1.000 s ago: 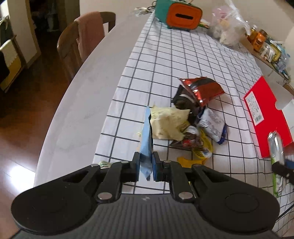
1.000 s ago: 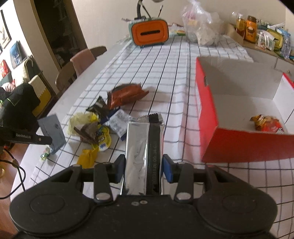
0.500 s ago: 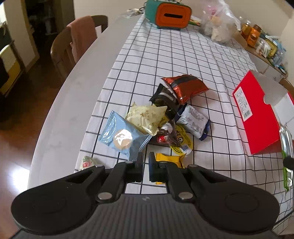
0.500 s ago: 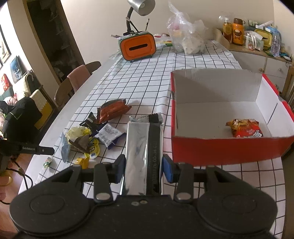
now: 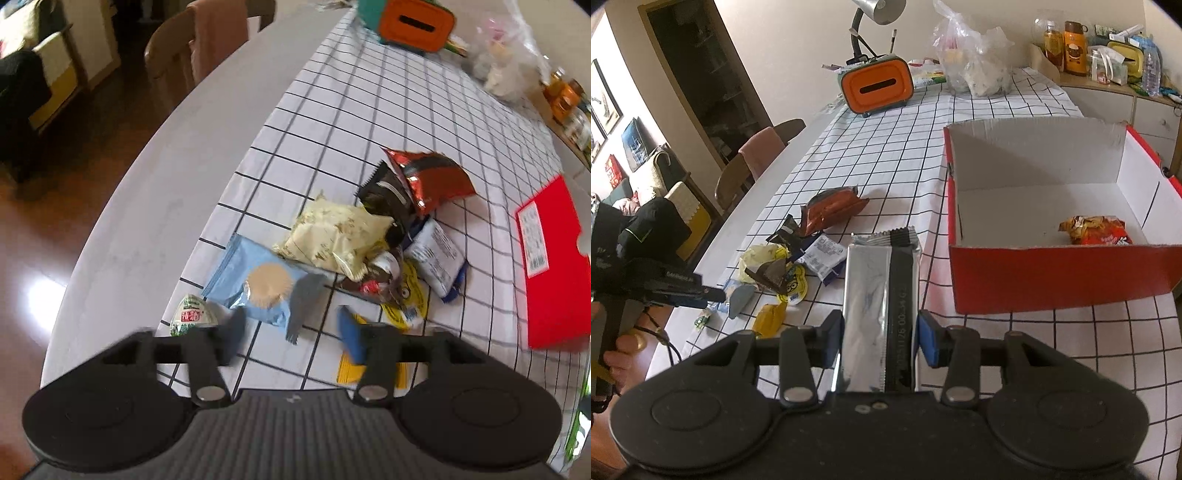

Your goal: Organize snacks

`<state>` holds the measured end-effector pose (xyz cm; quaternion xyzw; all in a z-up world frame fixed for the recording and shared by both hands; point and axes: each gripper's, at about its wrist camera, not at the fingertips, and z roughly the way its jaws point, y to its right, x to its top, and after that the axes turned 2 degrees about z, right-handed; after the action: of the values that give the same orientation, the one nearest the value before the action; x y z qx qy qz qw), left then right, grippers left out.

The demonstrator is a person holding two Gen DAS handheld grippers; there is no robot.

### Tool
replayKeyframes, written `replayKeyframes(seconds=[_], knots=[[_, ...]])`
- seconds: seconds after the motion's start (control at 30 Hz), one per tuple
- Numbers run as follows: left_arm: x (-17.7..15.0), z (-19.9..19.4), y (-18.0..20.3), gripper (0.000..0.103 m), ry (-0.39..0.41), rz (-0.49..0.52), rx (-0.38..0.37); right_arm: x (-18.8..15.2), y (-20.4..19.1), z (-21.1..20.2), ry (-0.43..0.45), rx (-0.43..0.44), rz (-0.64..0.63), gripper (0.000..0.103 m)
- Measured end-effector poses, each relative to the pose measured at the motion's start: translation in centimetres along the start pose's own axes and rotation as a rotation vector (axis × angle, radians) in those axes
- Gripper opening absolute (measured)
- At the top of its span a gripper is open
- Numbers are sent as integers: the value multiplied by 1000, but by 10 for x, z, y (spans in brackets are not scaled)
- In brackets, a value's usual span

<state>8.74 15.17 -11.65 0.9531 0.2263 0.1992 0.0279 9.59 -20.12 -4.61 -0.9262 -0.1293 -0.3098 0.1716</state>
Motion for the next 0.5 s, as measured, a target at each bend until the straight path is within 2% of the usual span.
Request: replayKeyframes(seconds=[0.27,0.5], knots=[[17,25,-8,69,-65,-234,98,1,5,2,0,13,11,42],[24,39,3,69,-66,-309,164,2,11,4,-7,28,0,42]])
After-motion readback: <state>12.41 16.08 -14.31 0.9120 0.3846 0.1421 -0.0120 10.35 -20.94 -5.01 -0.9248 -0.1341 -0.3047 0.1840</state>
